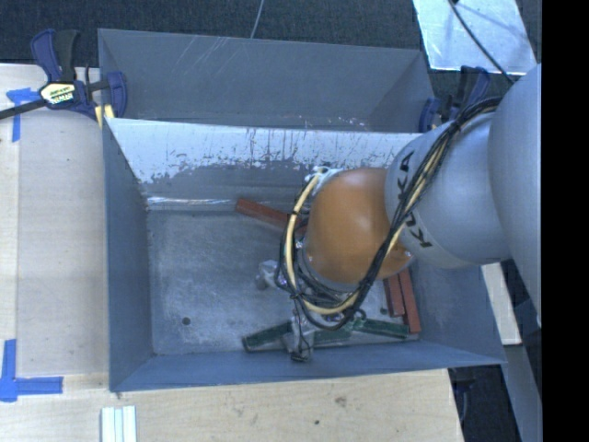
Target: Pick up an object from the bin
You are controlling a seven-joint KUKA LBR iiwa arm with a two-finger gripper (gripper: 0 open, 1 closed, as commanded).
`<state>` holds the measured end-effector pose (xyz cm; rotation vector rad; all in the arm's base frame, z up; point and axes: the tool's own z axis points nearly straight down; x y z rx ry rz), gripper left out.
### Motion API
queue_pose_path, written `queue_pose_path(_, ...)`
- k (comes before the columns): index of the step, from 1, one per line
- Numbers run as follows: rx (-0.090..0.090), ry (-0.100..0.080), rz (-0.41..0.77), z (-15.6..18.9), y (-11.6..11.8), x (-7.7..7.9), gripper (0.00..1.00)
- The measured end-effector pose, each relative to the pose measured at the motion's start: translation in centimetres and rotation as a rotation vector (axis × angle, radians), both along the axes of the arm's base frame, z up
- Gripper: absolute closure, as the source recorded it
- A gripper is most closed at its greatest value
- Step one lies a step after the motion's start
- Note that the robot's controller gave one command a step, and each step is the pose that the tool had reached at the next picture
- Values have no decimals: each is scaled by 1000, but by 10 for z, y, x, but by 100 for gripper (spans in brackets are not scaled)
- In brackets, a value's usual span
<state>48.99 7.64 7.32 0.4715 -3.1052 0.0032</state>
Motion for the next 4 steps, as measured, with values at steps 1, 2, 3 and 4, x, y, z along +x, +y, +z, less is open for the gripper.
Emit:
queue_pose_path(1, 6, -10, 309, -1, 65, 3, 100)
queue_pose_path(2, 3, 1, 337, 29, 58, 3, 100)
queue_pose_path(3, 3, -4, 346, 47, 55, 6, 100)
queue_pose_path(4, 3, -2, 321, 167, 36, 40, 100)
